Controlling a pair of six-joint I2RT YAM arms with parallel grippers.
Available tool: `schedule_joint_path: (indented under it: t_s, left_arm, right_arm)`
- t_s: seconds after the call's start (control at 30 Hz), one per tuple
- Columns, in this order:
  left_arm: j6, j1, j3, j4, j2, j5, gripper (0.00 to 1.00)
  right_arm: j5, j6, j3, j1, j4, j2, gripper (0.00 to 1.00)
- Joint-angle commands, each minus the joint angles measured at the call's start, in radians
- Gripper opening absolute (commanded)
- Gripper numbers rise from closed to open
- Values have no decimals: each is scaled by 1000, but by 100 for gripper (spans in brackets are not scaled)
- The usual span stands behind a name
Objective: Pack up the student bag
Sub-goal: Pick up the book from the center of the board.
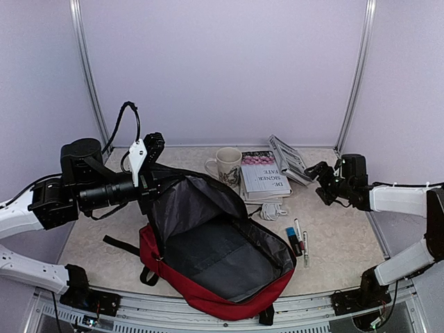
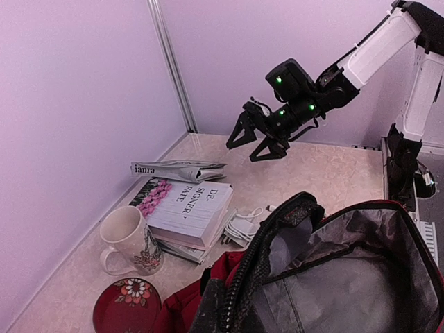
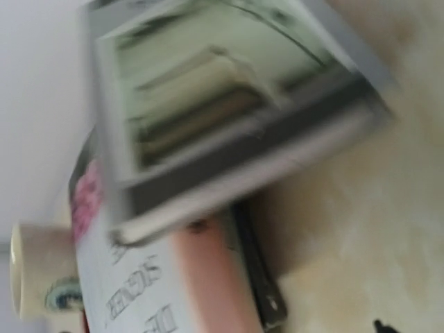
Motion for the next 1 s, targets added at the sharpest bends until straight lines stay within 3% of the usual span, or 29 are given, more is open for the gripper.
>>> schedule_joint_path:
  t_s: [0.0,0.23,0.37,0.53,0.87,0.97]
  left_arm:
    - [21,16,9,47,1,26,0]
    - [44,20,-2,15,-5,0,0]
    - [55,22,-13,10,-22,3,0]
    - [65,22,-22,6,-36,3,0]
    - [76,24,-24,-9,-25,12,0]
    - [79,29,-24,-13,-17,15,0]
  right_arm:
    - [70,378,-33,25,244,79,91]
    - [105,473,117,62,261,315,92]
    - [121,522,173,76,286,423,100]
    - [138,538,228,83,318,510,100]
    - [205,567,284,77,356,580,91]
    - [191,572,310,71,396,616,84]
